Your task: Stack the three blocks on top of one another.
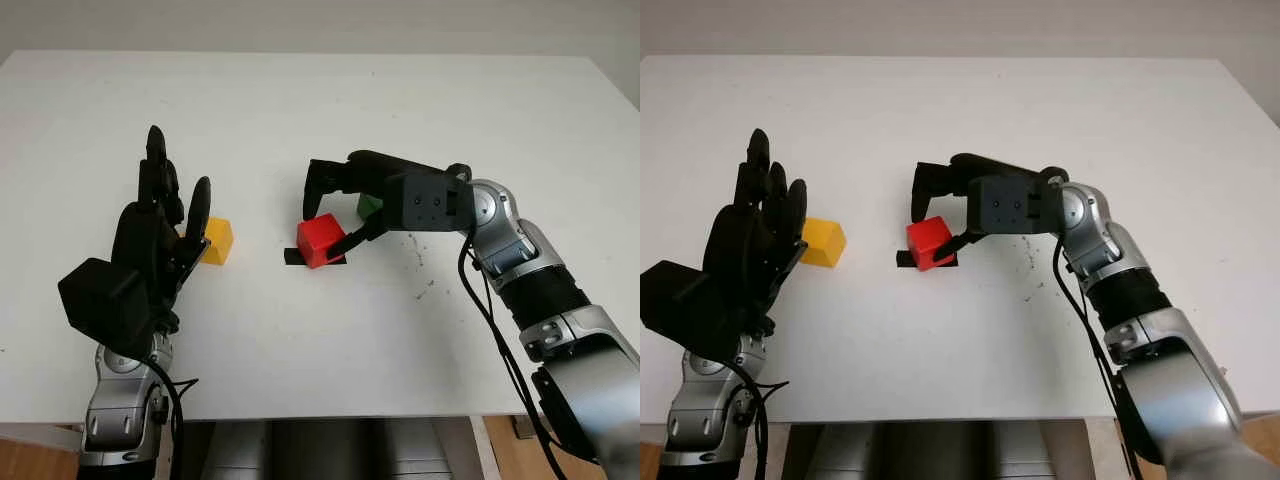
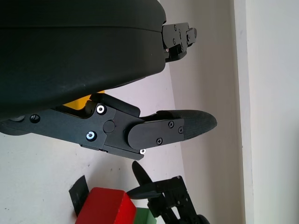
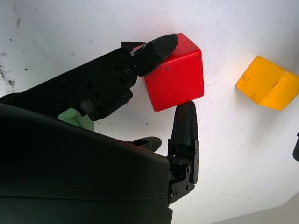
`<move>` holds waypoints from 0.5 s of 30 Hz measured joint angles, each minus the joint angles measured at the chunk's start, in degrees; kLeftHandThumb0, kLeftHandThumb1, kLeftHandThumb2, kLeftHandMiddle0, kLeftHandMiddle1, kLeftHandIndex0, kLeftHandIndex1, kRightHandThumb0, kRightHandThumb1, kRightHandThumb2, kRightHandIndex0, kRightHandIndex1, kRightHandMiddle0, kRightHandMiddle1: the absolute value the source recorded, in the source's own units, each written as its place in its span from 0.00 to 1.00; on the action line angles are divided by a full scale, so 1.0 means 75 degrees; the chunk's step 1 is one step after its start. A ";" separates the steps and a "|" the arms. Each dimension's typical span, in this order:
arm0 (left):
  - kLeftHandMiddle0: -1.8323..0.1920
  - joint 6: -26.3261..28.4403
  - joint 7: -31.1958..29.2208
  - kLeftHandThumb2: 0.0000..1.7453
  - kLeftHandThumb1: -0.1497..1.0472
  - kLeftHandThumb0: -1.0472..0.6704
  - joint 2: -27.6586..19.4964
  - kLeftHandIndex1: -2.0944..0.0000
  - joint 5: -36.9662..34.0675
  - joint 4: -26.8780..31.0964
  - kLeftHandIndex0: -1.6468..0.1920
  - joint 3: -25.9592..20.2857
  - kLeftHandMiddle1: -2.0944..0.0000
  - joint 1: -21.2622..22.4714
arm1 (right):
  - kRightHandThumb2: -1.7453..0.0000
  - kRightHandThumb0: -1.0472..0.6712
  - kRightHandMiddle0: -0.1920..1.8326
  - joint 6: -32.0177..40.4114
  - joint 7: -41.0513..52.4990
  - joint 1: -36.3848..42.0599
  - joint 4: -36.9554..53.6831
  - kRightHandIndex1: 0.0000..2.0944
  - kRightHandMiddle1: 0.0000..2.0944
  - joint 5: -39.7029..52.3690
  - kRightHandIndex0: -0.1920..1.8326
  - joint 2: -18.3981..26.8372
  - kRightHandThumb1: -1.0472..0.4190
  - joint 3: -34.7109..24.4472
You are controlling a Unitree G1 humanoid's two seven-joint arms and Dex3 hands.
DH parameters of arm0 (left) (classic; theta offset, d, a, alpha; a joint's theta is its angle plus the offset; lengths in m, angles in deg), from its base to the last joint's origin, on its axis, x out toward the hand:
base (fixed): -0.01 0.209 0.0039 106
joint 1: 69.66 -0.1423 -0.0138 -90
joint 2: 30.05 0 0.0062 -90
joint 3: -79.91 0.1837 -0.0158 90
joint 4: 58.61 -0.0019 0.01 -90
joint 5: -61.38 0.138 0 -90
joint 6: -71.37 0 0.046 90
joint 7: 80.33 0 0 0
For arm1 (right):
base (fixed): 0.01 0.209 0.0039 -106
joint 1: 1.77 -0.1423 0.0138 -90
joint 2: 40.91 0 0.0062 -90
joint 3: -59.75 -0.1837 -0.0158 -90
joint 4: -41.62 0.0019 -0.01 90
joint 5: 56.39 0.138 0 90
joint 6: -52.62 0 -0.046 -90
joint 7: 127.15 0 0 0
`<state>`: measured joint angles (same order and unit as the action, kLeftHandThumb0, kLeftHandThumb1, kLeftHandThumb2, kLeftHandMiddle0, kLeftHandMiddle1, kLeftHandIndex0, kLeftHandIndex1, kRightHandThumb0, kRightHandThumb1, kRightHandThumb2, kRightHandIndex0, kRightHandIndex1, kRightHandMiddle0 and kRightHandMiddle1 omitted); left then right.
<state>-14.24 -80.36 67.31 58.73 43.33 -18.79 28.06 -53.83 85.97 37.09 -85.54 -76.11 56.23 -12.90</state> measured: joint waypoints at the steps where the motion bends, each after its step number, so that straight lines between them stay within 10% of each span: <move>1: 0.99 0.0000 -0.0002 0.29 1.00 0.25 0.0000 0.98 -0.0002 0.0000 0.98 0.0000 0.97 0.0000 | 0.97 0.35 0.25 -0.0007 -0.0008 -0.0041 -0.0063 0.02 0.87 -0.0025 0.27 -0.0014 0.07 0.0017; 15: 0.99 0.0009 -0.0021 0.29 1.00 0.25 -0.0003 0.97 -0.0001 0.0033 0.98 -0.0003 0.97 0.0000 | 0.97 0.36 0.24 -0.0074 -0.0166 -0.0169 -0.0487 0.02 0.87 -0.0260 0.27 -0.0125 0.07 0.0054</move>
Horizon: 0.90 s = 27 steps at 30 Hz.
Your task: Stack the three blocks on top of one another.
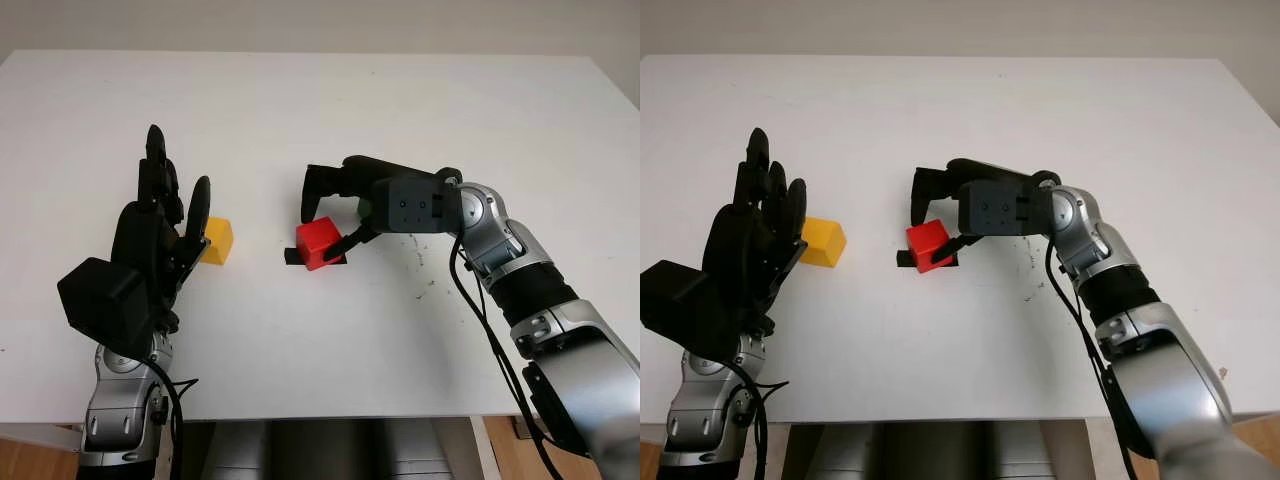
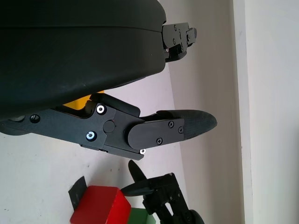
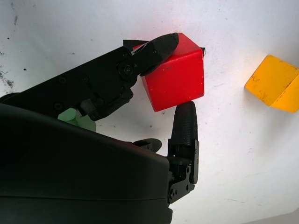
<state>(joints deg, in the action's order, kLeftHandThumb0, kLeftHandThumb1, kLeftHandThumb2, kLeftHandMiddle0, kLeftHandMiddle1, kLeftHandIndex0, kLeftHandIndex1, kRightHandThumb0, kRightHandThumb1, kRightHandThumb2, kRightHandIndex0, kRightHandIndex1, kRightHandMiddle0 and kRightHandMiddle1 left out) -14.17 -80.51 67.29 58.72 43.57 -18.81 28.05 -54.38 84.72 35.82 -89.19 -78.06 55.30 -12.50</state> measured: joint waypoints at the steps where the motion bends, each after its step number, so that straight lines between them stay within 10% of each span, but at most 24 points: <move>1: 0.99 0.0000 0.0000 0.29 1.00 0.25 0.0000 0.97 0.0006 0.0000 0.98 0.0000 0.97 0.0000 | 0.97 0.36 0.24 -0.0017 0.0000 -0.0007 -0.0019 0.02 0.87 0.0000 0.27 -0.0001 0.07 0.0000; 14: 0.99 0.0015 0.0013 0.29 1.00 0.25 -0.0004 0.98 0.0030 -0.0001 0.98 0.0000 0.98 0.0000 | 0.97 0.29 0.19 -0.0168 0.0078 -0.0204 -0.0301 0.01 0.80 -0.0031 0.25 -0.0004 0.07 0.0081; 21: 0.99 0.0012 -0.0019 0.29 1.00 0.26 -0.0014 0.98 0.0017 -0.0001 0.98 -0.0001 0.97 0.0000 | 0.97 0.17 0.15 -0.0232 0.0213 -0.0227 -0.0325 0.01 0.22 -0.0011 0.14 0.0011 0.10 0.0124; 27: 0.98 0.0020 -0.0013 0.29 1.00 0.25 -0.0015 0.97 0.0023 0.0000 0.97 -0.0001 0.97 0.0000 | 0.97 0.13 0.07 -0.0215 0.0646 -0.0220 0.0181 0.00 0.05 0.0205 0.04 0.0218 0.13 0.0068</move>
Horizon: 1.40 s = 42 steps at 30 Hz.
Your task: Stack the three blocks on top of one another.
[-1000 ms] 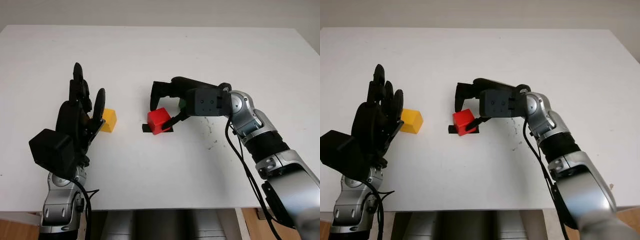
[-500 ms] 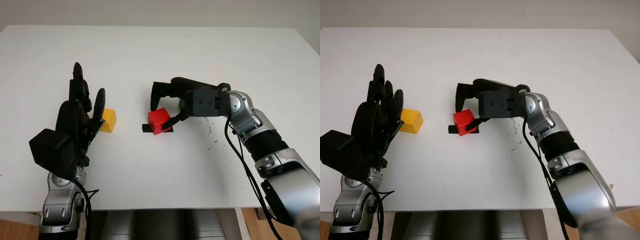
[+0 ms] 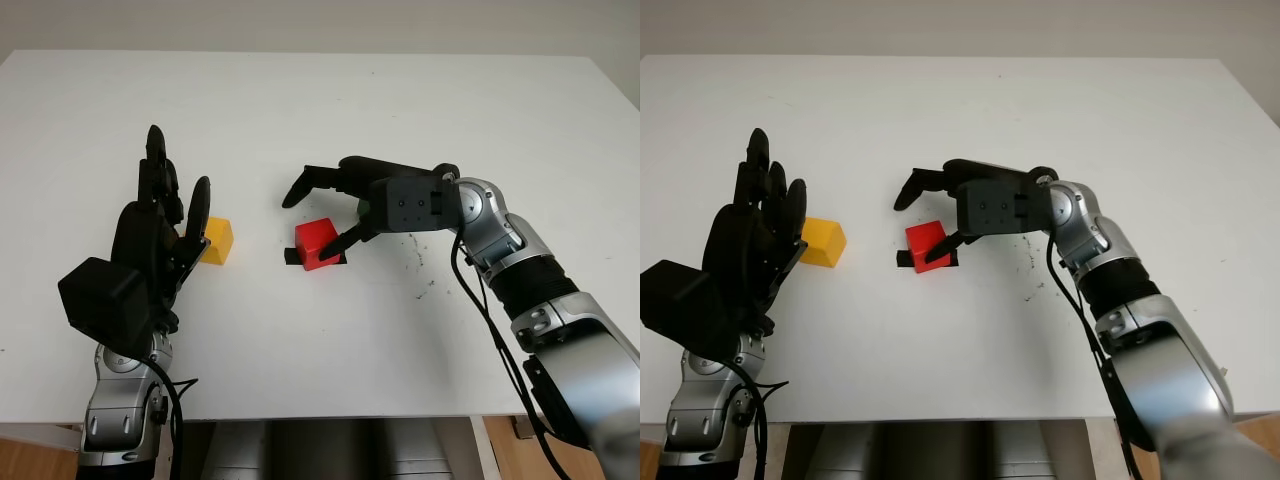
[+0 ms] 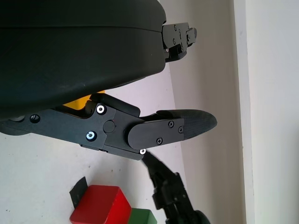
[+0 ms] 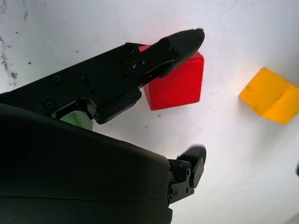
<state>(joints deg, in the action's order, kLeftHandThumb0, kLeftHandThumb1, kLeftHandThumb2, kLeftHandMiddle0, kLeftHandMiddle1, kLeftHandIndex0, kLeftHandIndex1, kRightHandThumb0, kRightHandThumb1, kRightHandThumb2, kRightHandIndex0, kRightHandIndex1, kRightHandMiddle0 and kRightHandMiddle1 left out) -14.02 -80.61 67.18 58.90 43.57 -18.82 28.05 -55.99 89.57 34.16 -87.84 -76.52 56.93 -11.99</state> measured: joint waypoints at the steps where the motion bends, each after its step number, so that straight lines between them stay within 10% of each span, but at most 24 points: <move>1: 0.98 0.0000 0.0006 0.29 1.00 0.25 0.0000 0.97 0.0012 0.0000 0.97 0.0000 0.97 0.0000 | 0.97 0.11 0.05 0.0024 0.0130 0.0011 0.0153 0.00 0.04 0.0080 0.02 0.0052 0.13 -0.0041; 9: 0.98 0.0018 0.0003 0.29 1.00 0.26 0.0000 0.97 -0.0028 0.0034 0.97 -0.0030 0.97 -0.0016 | 0.94 0.06 0.00 0.0843 0.0894 0.0391 0.1933 0.00 0.00 0.0959 0.00 0.0553 0.03 -0.0621; 18: 0.90 0.0166 -0.0205 0.20 1.00 0.26 -0.0393 0.95 0.0011 0.0130 0.91 -0.0316 0.95 -0.0022 | 0.66 0.16 0.02 0.1892 -0.1178 0.1489 0.2964 0.02 0.02 0.1786 0.03 0.0031 0.00 -0.1957; 25: 0.75 0.0273 -0.1008 0.11 1.00 0.29 -0.2042 0.92 0.0868 0.0471 0.79 -0.0675 0.95 -0.0075 | 0.62 0.24 0.00 0.3055 -0.1351 0.1614 0.2705 0.01 0.00 0.3267 0.00 -0.0536 0.00 -0.2780; 35: 0.81 -0.0003 -0.2886 0.04 0.97 0.21 -0.5150 0.95 0.2580 0.0551 0.74 -0.0896 0.98 -0.0256 | 0.59 0.21 0.00 0.3568 -0.1531 0.1946 0.2356 0.00 0.00 0.4304 0.00 -0.0838 0.00 -0.3405; 42: 0.85 -0.0036 -0.3254 0.03 0.94 0.19 -0.5930 0.97 0.3791 0.0496 0.75 -0.0450 0.99 -0.0018 | 0.57 0.20 0.00 0.3819 -0.1984 0.2269 0.2716 0.00 0.00 0.4339 0.00 -0.1119 0.00 -0.3418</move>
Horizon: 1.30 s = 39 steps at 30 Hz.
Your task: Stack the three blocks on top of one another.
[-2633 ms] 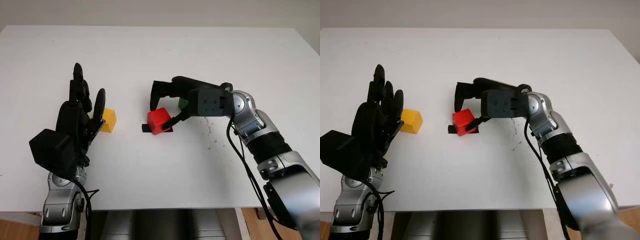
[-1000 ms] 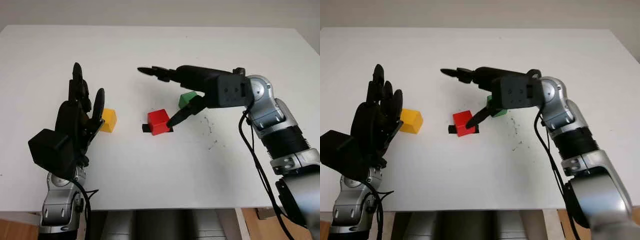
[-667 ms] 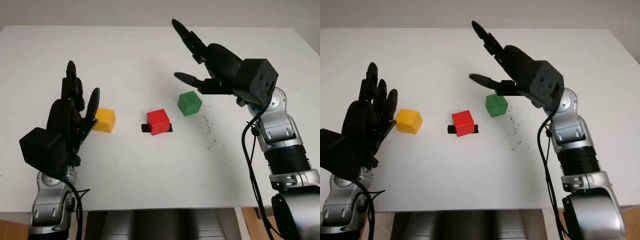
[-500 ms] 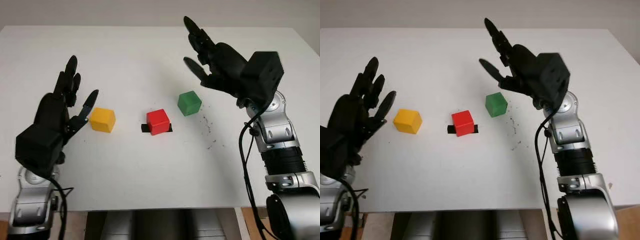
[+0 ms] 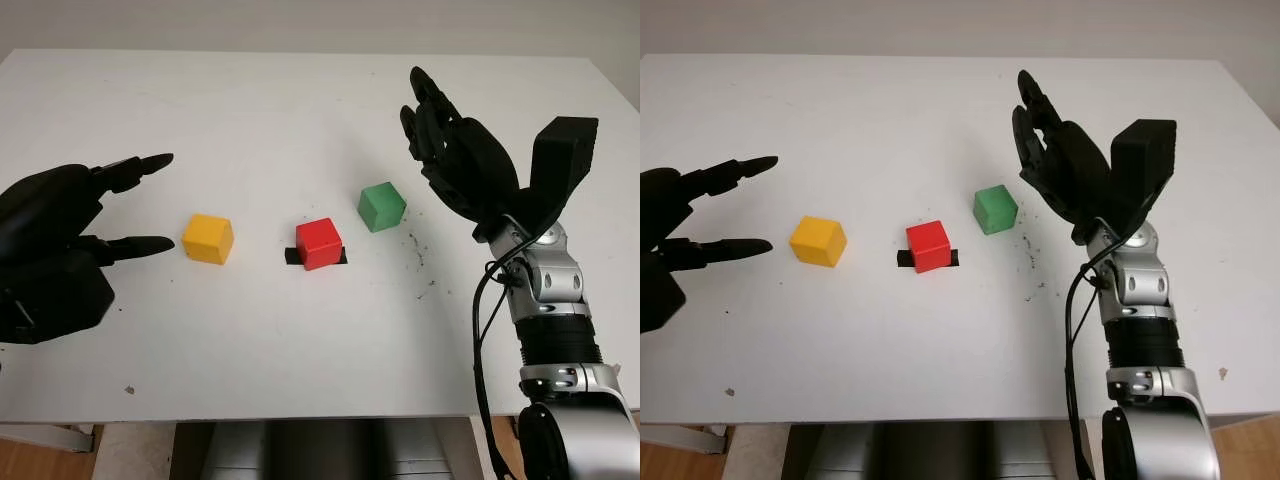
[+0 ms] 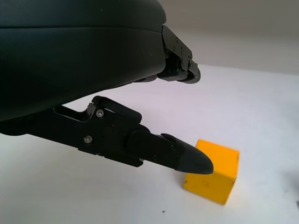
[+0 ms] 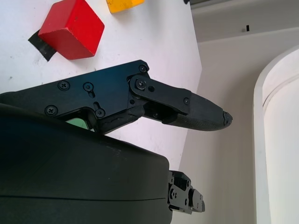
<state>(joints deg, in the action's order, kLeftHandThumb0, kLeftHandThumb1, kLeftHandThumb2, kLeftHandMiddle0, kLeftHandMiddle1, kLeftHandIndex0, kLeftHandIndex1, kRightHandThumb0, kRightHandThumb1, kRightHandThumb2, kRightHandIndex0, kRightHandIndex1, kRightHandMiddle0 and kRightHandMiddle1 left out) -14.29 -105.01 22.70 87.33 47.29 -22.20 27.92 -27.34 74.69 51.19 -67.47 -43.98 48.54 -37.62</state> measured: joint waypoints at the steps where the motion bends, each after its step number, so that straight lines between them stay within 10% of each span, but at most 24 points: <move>1: 0.85 -0.0005 -0.0027 0.03 0.94 0.18 -0.0023 0.97 0.0151 -0.0026 0.75 0.0088 0.99 0.0027 | 0.57 0.21 0.00 0.0002 -0.0030 0.0044 0.0068 0.00 0.00 0.0001 0.00 -0.0035 0.00 0.0003; 39: 0.85 -0.1194 0.0956 0.03 0.89 0.26 0.0969 0.96 0.0816 -0.1380 0.65 0.1239 0.98 0.0860 | 0.60 0.22 0.00 0.0409 -0.0427 0.0213 0.0517 0.00 0.00 0.0001 0.00 -0.0245 0.00 0.0023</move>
<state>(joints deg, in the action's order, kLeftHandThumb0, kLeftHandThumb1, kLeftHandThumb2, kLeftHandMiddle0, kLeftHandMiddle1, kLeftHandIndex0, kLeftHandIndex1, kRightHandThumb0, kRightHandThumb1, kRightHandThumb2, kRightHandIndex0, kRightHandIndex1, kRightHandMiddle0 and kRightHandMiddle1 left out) -23.25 -97.84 29.97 93.45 36.94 -12.90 34.36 -24.28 71.49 52.78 -63.59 -43.97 46.70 -37.45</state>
